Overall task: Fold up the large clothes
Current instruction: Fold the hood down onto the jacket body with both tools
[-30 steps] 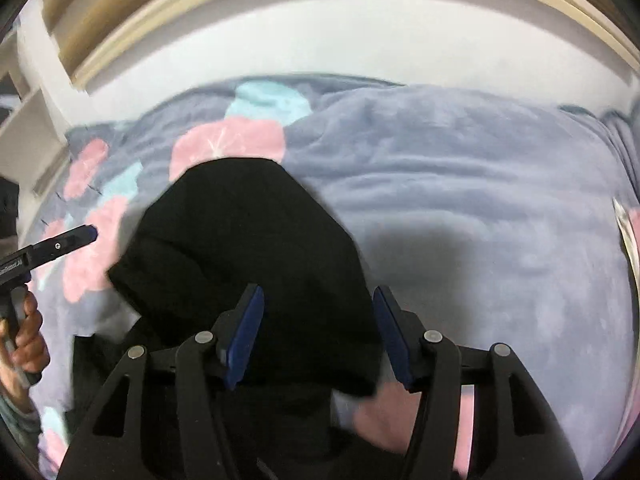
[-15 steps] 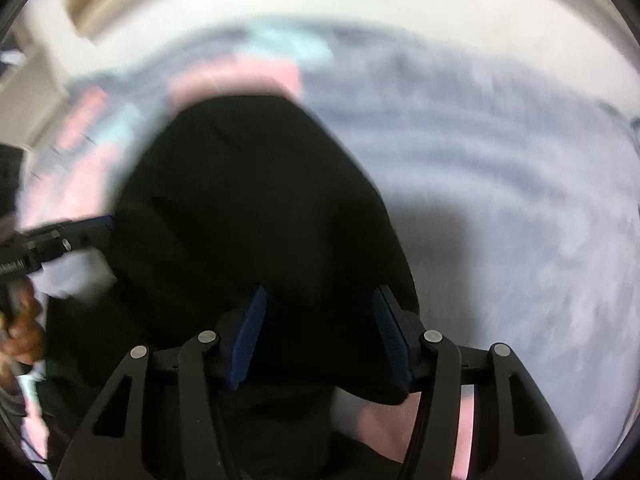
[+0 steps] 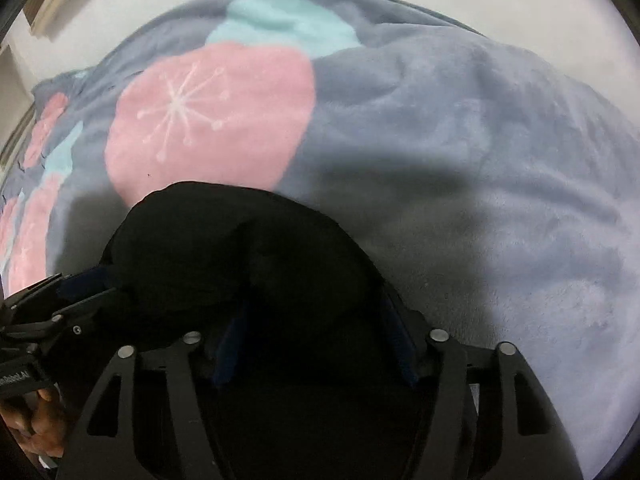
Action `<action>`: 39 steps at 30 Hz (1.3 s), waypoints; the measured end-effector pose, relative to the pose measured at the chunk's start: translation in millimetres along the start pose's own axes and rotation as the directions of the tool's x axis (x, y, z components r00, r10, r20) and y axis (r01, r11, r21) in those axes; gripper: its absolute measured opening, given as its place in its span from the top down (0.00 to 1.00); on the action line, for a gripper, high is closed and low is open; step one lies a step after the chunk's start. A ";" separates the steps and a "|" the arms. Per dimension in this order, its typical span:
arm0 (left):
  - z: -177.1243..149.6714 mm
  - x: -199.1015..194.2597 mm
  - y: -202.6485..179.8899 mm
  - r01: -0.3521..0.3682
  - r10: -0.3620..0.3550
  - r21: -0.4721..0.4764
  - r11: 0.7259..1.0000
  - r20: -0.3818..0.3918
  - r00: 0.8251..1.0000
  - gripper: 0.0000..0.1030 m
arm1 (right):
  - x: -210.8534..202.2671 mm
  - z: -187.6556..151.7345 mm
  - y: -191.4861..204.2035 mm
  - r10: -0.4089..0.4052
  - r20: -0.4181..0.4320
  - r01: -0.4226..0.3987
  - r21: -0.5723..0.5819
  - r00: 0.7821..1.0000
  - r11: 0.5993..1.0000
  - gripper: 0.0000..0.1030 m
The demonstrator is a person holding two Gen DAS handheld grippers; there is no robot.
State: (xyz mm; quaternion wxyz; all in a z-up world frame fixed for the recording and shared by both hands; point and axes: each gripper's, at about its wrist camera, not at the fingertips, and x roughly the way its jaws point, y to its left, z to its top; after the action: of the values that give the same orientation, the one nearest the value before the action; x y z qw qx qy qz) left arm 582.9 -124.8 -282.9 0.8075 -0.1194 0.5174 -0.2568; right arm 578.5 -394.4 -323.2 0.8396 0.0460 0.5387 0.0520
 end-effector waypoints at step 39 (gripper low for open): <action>24.6 -24.2 31.0 0.288 -0.282 0.012 0.957 -0.171 0.944 0.57 | -23.4 -10.7 -51.1 0.194 -0.084 -0.192 0.033 0.977 0.981 0.82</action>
State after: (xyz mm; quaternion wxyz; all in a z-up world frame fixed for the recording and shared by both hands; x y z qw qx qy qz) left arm 605.9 -87.5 -267.6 0.7176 -0.1561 0.5559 -0.3895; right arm 561.0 -448.0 -313.4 0.8058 0.1064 0.5681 0.1286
